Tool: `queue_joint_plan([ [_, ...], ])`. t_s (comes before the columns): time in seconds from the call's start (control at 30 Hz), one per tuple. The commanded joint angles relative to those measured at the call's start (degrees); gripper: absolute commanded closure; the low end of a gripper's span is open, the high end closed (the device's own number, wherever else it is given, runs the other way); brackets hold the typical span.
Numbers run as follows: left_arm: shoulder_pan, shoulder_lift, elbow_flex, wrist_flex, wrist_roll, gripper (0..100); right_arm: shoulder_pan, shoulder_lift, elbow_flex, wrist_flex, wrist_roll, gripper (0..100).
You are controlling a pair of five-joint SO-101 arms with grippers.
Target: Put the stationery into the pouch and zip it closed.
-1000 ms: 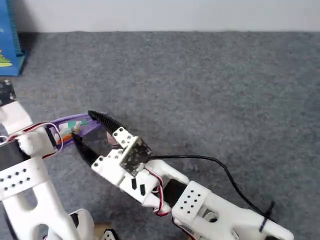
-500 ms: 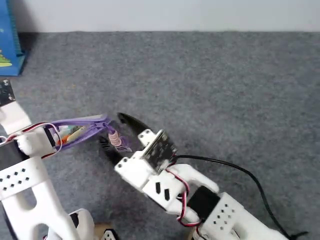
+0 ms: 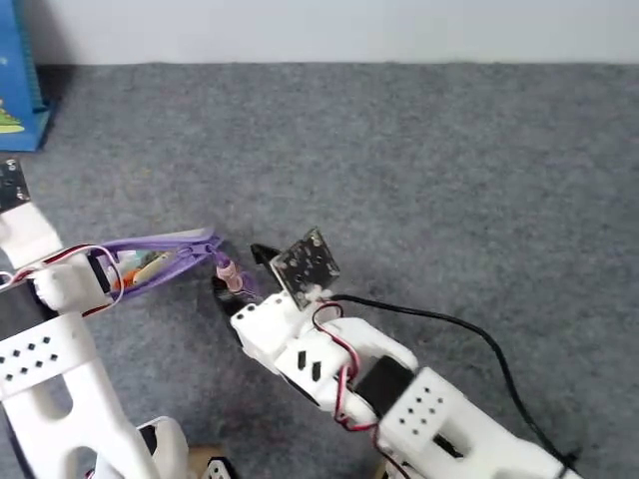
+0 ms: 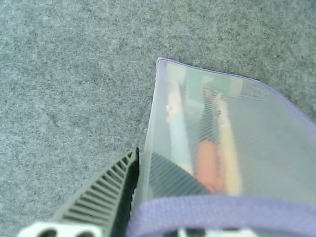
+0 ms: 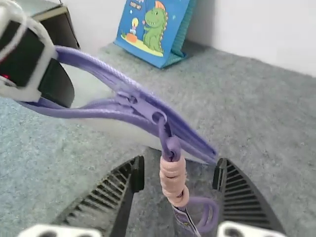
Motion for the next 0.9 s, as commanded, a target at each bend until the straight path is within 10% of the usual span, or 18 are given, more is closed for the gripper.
queue_joint_plan([
  [0.0, -0.9, 0.2, 0.0, -1.2, 0.0, 99, 0.1, 5.1, -1.9, -3.1, -0.5, 77.9],
  [0.4, -0.9, 0.2, 0.0, -1.2, 0.0, 99, 0.4, 4.5, -2.5, -2.9, -0.4, 99.4],
  [0.87, -0.7, 0.2, 0.7, -3.2, -0.1, 99, 0.5, -5.4, 5.5, -2.9, 5.6, 99.1],
])
